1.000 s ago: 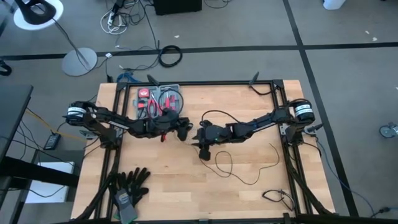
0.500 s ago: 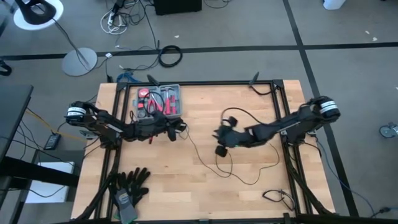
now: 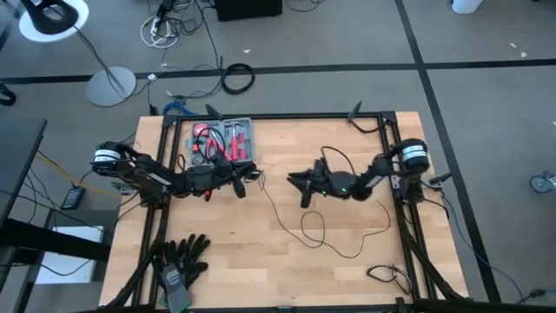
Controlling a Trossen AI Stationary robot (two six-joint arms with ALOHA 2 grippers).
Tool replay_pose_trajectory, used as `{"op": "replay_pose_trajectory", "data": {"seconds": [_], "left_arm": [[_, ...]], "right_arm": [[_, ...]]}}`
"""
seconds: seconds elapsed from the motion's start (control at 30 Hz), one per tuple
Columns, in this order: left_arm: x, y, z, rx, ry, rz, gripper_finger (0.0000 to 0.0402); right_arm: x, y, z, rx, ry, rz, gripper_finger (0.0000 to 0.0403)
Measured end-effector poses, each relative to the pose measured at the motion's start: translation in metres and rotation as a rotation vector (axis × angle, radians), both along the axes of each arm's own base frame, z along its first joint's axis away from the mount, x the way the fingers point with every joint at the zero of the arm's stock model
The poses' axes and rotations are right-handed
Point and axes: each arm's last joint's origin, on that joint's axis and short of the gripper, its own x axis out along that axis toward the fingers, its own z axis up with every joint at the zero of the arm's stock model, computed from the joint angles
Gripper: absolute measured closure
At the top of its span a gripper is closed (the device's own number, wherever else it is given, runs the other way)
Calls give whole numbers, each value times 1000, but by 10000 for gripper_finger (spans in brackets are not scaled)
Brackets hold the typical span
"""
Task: Coil cords
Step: Coil the black wire onto the spool
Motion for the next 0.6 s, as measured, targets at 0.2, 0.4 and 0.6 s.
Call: {"op": "replay_pose_trajectory", "data": {"seconds": [0.2,0.4,0.6], "left_arm": [[0,0,1,18,-3,-1,402],[0,0,4,21,-28,-1,402],[1,0,6,28,-48,-1,402]], "right_arm": [[23,-30,6,-1,-14,130,297],[42,-50,16,-24,14,236,267],[64,-64,29,-55,57,324,234]]}}
